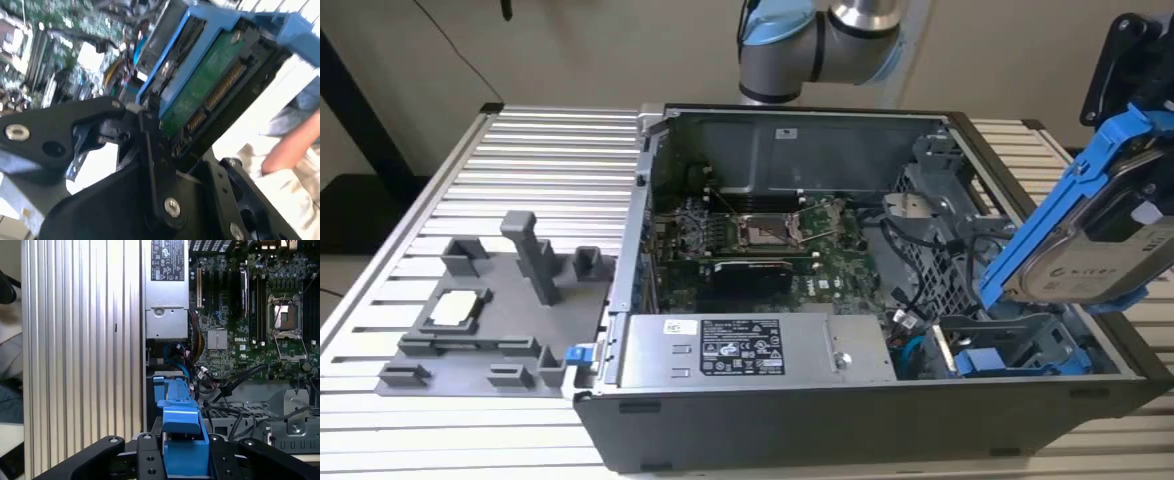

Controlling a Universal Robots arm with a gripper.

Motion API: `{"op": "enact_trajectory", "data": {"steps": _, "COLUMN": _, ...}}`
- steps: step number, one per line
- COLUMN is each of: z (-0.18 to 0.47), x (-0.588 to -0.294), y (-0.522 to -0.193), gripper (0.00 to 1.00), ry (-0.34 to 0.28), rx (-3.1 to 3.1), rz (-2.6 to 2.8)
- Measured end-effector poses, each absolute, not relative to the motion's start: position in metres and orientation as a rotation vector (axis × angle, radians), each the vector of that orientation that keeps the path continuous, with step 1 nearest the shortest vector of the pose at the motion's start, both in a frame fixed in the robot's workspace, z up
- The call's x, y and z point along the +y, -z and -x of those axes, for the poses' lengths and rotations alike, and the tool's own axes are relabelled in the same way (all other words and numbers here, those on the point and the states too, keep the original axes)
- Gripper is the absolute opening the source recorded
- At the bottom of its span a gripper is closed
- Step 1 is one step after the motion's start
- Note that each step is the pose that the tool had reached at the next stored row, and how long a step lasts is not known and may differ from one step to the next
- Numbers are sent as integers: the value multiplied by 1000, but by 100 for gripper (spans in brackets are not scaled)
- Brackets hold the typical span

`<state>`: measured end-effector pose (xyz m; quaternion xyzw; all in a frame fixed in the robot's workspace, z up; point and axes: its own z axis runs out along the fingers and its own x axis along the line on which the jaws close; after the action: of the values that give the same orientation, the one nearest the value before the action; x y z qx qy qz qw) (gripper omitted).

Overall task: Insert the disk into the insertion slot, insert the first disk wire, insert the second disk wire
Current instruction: 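Insert the disk into the insertion slot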

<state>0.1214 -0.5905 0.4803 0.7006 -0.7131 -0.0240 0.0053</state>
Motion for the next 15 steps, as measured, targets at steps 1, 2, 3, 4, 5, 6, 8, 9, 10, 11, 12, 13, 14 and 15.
{"op": "enact_trajectory", "data": {"steps": 1, "z": -121, "x": -590, "y": -480, "gripper": 33, "ry": 75, "rx": -2233, "rz": -2194}}
{"op": "enact_trajectory", "data": {"steps": 2, "z": -121, "x": -591, "y": -480, "gripper": 33, "ry": 75, "rx": -2233, "rz": -2194}}
{"op": "enact_trajectory", "data": {"steps": 3, "z": -121, "x": -591, "y": -480, "gripper": 33, "ry": 75, "rx": -2233, "rz": -2194}}
{"op": "enact_trajectory", "data": {"steps": 4, "z": -121, "x": -591, "y": -480, "gripper": 33, "ry": 75, "rx": -2233, "rz": -2194}}
{"op": "enact_trajectory", "data": {"steps": 5, "z": -121, "x": -591, "y": -480, "gripper": 33, "ry": 75, "rx": -2233, "rz": -2194}}
{"op": "enact_trajectory", "data": {"steps": 6, "z": -121, "x": -591, "y": -480, "gripper": 33, "ry": 75, "rx": -2233, "rz": -2194}}
{"op": "enact_trajectory", "data": {"steps": 8, "z": -121, "x": -591, "y": -479, "gripper": 33, "ry": 75, "rx": -2233, "rz": -2194}}
{"op": "enact_trajectory", "data": {"steps": 9, "z": -121, "x": -591, "y": -479, "gripper": 33, "ry": 75, "rx": -2233, "rz": -2193}}
{"op": "enact_trajectory", "data": {"steps": 10, "z": -121, "x": -591, "y": -479, "gripper": 33, "ry": 76, "rx": -2233, "rz": -2193}}
{"op": "enact_trajectory", "data": {"steps": 11, "z": -121, "x": -591, "y": -479, "gripper": 33, "ry": 76, "rx": -2232, "rz": -2193}}
{"op": "enact_trajectory", "data": {"steps": 12, "z": -121, "x": -591, "y": -478, "gripper": 33, "ry": 76, "rx": -2232, "rz": -2193}}
{"op": "enact_trajectory", "data": {"steps": 13, "z": -121, "x": -591, "y": -477, "gripper": 33, "ry": 77, "rx": -2232, "rz": -2193}}
{"op": "enact_trajectory", "data": {"steps": 14, "z": -121, "x": -591, "y": -477, "gripper": 33, "ry": 77, "rx": -2232, "rz": -2193}}
{"op": "enact_trajectory", "data": {"steps": 15, "z": -121, "x": -591, "y": -477, "gripper": 33, "ry": 77, "rx": -2232, "rz": -2193}}
